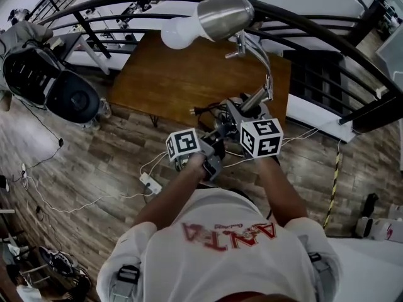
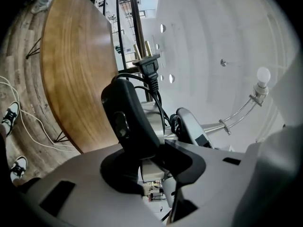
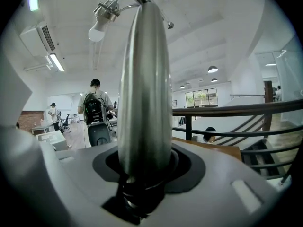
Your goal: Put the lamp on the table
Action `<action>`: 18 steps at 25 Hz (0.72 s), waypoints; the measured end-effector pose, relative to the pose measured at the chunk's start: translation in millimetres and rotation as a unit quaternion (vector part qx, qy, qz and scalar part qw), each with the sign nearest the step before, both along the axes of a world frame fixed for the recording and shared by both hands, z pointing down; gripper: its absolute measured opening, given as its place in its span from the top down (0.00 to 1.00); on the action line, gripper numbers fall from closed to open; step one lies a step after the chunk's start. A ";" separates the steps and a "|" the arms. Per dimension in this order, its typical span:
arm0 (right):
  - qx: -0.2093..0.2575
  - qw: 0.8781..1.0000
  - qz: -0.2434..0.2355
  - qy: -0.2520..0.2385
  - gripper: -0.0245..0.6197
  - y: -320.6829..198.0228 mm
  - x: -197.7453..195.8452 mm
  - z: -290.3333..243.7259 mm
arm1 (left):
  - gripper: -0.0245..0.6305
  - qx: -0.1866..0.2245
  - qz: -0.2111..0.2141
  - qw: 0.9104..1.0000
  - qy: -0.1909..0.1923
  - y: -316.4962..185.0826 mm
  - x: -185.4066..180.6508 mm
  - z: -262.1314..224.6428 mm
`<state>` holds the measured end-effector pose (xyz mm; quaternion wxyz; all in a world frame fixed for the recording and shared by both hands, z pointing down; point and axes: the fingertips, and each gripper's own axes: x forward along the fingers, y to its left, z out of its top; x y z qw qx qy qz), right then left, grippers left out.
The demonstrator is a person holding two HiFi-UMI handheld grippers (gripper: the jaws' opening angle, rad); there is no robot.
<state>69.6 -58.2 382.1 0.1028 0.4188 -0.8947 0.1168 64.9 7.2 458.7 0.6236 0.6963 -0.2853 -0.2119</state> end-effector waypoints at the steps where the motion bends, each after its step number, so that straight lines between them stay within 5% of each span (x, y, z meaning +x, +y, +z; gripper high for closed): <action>1: -0.001 1.000 0.004 0.001 0.67 -6.3 1.2 1.6 | 0.75 -0.001 0.004 1.000 0.001 -6.1 0.7 1.4; 18: -0.005 0.994 0.107 -0.012 0.67 -151.2 -46.5 3.3 | 0.75 -0.012 0.107 0.994 -0.002 -151.5 -60.9 1.6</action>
